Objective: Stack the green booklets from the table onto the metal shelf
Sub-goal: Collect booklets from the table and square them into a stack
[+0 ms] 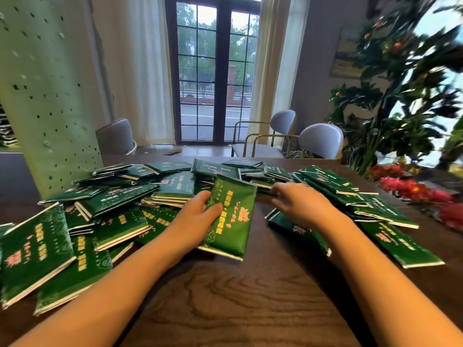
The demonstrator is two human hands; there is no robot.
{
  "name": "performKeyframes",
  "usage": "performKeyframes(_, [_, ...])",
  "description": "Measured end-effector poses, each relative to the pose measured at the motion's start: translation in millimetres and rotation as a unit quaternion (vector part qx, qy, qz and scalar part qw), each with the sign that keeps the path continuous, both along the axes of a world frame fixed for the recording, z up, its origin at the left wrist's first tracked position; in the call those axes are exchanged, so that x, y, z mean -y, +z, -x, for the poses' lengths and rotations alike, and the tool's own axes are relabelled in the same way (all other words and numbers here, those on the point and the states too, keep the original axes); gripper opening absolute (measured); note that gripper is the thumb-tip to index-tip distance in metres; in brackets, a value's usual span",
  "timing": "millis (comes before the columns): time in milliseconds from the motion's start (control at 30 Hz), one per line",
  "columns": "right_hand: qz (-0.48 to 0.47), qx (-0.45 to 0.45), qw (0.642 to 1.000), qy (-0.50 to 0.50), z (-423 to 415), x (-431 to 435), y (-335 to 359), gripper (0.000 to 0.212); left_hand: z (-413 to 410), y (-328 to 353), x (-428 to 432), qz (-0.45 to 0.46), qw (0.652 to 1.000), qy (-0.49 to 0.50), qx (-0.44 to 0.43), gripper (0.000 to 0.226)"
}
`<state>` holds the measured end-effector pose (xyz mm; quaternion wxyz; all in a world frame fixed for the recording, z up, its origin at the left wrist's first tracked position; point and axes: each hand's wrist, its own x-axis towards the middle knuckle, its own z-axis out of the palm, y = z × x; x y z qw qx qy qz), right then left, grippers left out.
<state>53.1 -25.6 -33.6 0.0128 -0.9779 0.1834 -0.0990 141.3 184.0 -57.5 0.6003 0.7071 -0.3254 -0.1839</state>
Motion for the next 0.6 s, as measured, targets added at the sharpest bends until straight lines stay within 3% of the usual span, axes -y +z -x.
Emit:
performKeyframes(100, [-0.041, -0.119, 0.991, -0.054, 3.1, 10.1, -1.9, 0.049, 2.4, 3.6, 2.0, 0.073, 0.986, 0.007, -0.151, 0.018])
performKeyframes(233, [-0.068, -0.136, 0.987, -0.058, 7.8, 7.3, 0.6, 0.068, 8.0, 9.1, 2.4, 0.117, 0.959, 0.009, -0.256, 0.015])
performKeyframes(433, [-0.096, -0.120, 0.987, -0.055, 7.3, -3.4, 3.4, 0.067, 8.6, 5.1, 4.0, 0.105, 0.967, 0.027, -0.229, 0.018])
performKeyframes(600, [-0.140, -0.052, 0.988, -0.037, 3.7, -6.8, 3.0, 0.075, 9.6, 5.5, 4.7, 0.112, 0.963, 0.050, -0.238, 0.020])
